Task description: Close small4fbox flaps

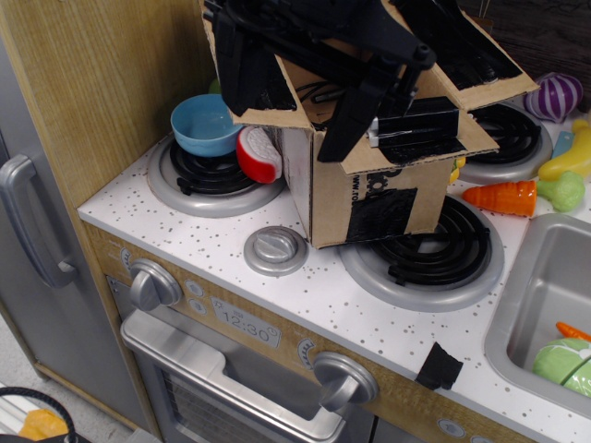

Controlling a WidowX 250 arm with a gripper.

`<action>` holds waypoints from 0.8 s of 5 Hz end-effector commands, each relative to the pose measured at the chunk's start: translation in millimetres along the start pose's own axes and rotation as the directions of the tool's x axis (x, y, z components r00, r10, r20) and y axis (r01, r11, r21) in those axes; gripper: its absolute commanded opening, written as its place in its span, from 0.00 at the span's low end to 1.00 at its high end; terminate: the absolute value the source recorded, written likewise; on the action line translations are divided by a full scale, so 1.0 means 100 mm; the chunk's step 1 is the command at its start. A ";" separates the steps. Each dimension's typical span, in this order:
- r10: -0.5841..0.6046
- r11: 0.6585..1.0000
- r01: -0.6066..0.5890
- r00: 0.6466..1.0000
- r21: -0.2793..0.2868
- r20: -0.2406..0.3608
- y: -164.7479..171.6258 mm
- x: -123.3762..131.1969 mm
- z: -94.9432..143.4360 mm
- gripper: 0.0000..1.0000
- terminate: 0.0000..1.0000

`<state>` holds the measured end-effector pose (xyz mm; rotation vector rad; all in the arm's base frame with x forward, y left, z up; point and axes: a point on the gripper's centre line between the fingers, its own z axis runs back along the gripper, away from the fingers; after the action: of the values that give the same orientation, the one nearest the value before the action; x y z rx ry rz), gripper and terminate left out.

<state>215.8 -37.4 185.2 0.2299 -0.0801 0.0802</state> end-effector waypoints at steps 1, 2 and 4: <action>0.000 1.000 0.000 1.000 0.000 0.000 0.00 0.00 0.00 1.00 0.00; 0.068 0.997 -0.067 0.997 -0.026 0.038 -0.16 -0.03 -0.17 1.00 0.00; 0.110 0.989 -0.099 0.989 -0.110 0.094 -0.37 0.00 -0.48 1.00 0.00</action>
<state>223.0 -61.1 122.7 0.1299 -0.1860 0.1607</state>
